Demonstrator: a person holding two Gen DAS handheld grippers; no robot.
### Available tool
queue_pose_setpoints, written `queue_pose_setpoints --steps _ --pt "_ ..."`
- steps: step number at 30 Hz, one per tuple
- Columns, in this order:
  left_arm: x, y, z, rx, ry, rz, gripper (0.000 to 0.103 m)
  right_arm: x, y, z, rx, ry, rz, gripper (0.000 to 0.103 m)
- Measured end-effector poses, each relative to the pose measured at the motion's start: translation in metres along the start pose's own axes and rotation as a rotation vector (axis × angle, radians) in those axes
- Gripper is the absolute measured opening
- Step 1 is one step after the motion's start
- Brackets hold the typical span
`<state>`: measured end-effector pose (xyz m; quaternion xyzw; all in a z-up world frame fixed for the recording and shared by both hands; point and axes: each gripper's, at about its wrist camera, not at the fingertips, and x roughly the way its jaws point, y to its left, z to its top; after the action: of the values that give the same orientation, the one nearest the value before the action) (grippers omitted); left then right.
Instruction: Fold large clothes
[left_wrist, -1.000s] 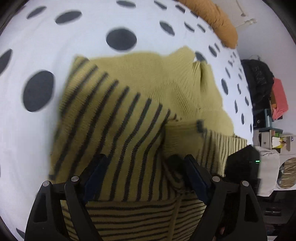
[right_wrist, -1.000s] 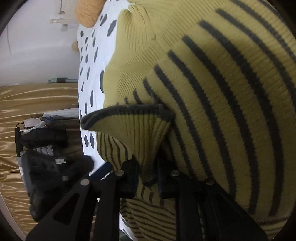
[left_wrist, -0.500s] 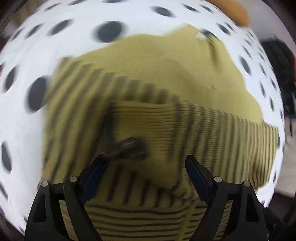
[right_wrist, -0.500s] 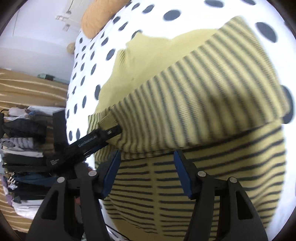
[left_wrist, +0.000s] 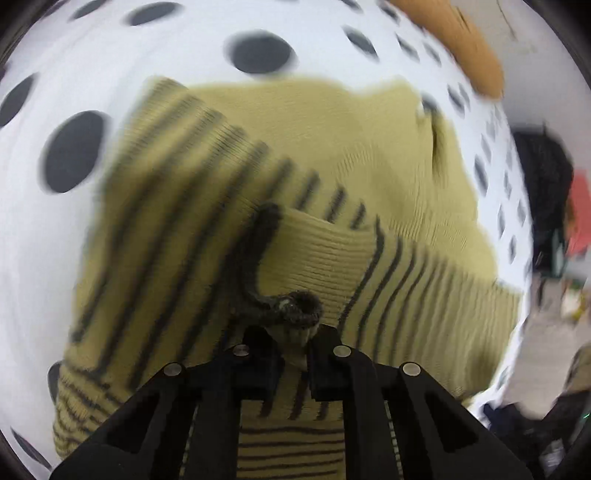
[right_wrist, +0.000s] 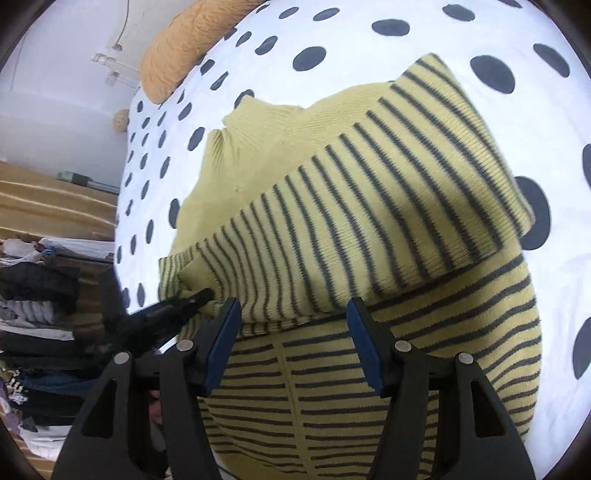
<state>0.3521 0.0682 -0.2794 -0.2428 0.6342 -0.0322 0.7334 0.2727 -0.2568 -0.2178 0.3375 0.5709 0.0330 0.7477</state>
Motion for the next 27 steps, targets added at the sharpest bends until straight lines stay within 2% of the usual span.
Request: queue_pose_setpoints --steps 2,4,5,7,8,9,10,11,12,13,14,16,17,19,21,22,24,25,26,27 --pt "-0.044 0.008 -0.002 -0.004 -0.121 -0.029 0.011 -0.007 -0.001 0.003 -0.002 -0.023 -0.011 0.06" --pt "-0.064 0.019 -0.002 0.024 -0.174 0.005 0.012 -0.01 -0.004 0.007 0.0 -0.038 -0.018 0.06" --pt "-0.054 0.031 0.003 0.028 -0.126 0.02 0.017 -0.009 -0.005 0.01 0.002 -0.04 -0.024 0.06" --pt "-0.019 0.059 0.01 -0.012 0.011 0.024 0.018 0.0 -0.012 0.017 0.013 -0.033 -0.049 0.06" --pt "-0.01 0.07 0.011 -0.025 0.042 -0.005 0.018 0.004 -0.014 0.02 0.016 -0.036 -0.065 0.06" --pt "-0.011 0.078 0.012 -0.04 0.039 -0.051 0.018 0.009 -0.018 0.024 0.022 -0.041 -0.088 0.06" --pt "-0.017 0.086 0.014 -0.064 0.022 -0.086 0.018 0.011 -0.02 0.027 0.025 -0.043 -0.104 0.058" --pt "-0.031 0.093 0.016 -0.087 -0.024 -0.063 0.017 0.01 -0.02 0.029 0.027 -0.048 -0.112 0.053" --pt "-0.054 0.101 0.018 -0.11 -0.111 0.035 0.016 0.007 -0.021 0.031 0.028 -0.06 -0.114 0.053" --pt "-0.07 0.108 0.019 -0.129 -0.165 0.099 0.012 0.003 -0.021 0.033 0.026 -0.074 -0.101 0.053" --pt "-0.085 0.117 0.02 -0.156 -0.197 0.13 0.012 0.0 -0.021 0.035 0.021 -0.081 -0.103 0.053" --pt "-0.1 0.128 0.023 -0.197 -0.187 0.07 0.012 -0.003 -0.022 0.04 -0.003 -0.091 -0.117 0.053" --pt "-0.103 0.121 0.024 -0.172 -0.179 0.036 0.012 -0.002 -0.023 0.044 -0.01 -0.095 -0.116 0.053" --pt "-0.099 0.088 0.022 -0.05 -0.144 -0.028 0.012 0.003 -0.025 0.053 -0.009 -0.1 -0.118 0.052" --pt "-0.08 0.05 0.018 0.04 -0.08 -0.152 0.017 0.013 -0.028 0.067 0.01 -0.105 -0.101 0.046" --pt "-0.068 0.033 0.016 0.071 -0.052 -0.165 0.017 0.018 -0.03 0.072 0.029 -0.097 -0.086 0.045" --pt "-0.034 0.001 0.014 0.135 0.013 -0.133 0.017 0.028 -0.032 0.08 0.043 -0.089 -0.09 0.038" --pt "-0.013 -0.01 0.014 0.152 0.047 -0.08 0.017 0.037 -0.034 0.085 0.041 -0.067 -0.109 0.035" --pt "0.002 -0.012 0.016 0.161 0.061 -0.016 0.017 0.047 -0.039 0.089 0.036 -0.038 -0.154 0.027" --pt "0.015 -0.012 0.019 0.173 0.071 0.063 0.006 0.052 -0.042 0.092 0.037 -0.023 -0.18 0.013"
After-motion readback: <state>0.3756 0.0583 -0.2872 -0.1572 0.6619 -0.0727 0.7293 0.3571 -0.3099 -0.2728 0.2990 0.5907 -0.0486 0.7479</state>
